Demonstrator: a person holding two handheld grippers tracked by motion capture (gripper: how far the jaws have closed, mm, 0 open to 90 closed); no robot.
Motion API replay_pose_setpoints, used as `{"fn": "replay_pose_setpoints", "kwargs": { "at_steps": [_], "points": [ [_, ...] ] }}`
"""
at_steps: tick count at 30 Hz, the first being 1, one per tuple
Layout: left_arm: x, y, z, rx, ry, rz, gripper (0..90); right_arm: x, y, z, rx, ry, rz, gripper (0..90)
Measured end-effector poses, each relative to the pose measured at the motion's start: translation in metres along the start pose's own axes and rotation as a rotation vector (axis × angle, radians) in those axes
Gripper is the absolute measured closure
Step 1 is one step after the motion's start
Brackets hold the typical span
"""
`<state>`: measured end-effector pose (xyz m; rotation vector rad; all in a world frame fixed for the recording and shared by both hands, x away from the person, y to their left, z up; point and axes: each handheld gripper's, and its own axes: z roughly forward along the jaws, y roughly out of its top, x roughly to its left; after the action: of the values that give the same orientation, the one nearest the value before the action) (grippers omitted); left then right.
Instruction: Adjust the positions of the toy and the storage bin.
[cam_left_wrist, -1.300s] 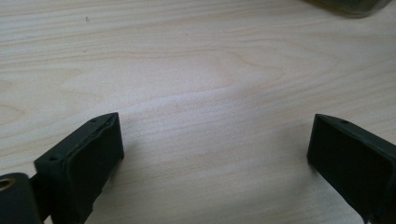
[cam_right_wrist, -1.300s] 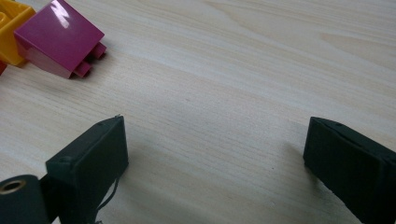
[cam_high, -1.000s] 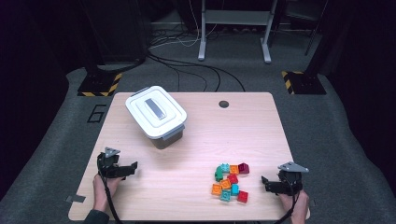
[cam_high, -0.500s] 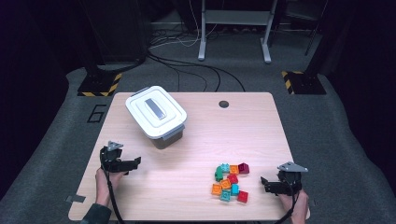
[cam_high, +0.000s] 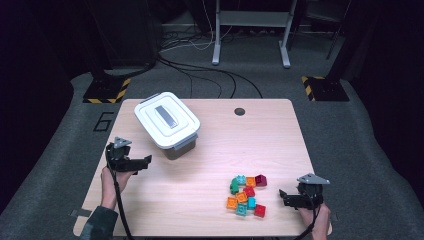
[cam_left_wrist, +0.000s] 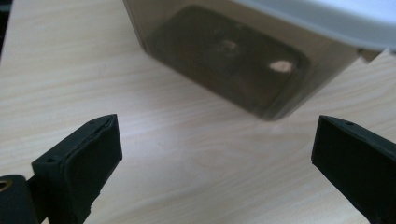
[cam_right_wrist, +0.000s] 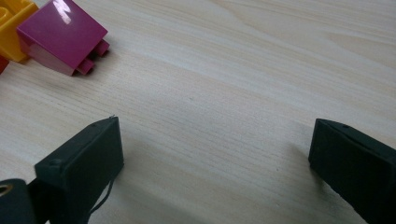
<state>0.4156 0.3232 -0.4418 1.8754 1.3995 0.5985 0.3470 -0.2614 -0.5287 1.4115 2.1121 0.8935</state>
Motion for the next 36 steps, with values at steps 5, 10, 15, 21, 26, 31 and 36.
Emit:
{"fn": "replay_pose_setpoints", "kwargs": {
  "at_steps": [5, 10, 15, 21, 26, 31, 36],
  "points": [
    [-0.002, 0.02, -0.004, -0.023, 0.005, 0.012, 0.2, 0.0, 0.0, 0.0, 0.0, 0.001, 0.001, 1.9],
    [-0.003, 0.035, -0.005, -0.038, 0.016, 0.019, 0.1, 0.0, 0.0, 0.0, 0.0, 0.002, 0.001, 1.9],
    [-0.004, 0.047, -0.002, -0.045, 0.021, 0.022, 0.1, 0.0, 0.0, 0.0, -0.001, 0.001, 0.0, 1.9],
    [-0.003, 0.06, 0.004, -0.047, 0.017, 0.009, 0.1, 0.0, 0.0, 0.0, -0.001, 0.001, 0.001, 1.9],
    [-0.004, 0.073, 0.008, -0.044, 0.024, 0.022, 0.5, 0.0, 0.0, 0.0, 0.0, 0.001, 0.001, 1.9],
    [-0.003, 0.082, 0.019, -0.022, 0.029, 0.02, 2.4, 0.0, 0.0, 0.0, 0.0, 0.0, 0.0, 1.9],
    [-0.002, 0.082, 0.028, 0.01, 0.03, 0.02, 7.2, 0.0, 0.0, 0.0, 0.0, 0.0, 0.001, 2.0]
  ]
}}
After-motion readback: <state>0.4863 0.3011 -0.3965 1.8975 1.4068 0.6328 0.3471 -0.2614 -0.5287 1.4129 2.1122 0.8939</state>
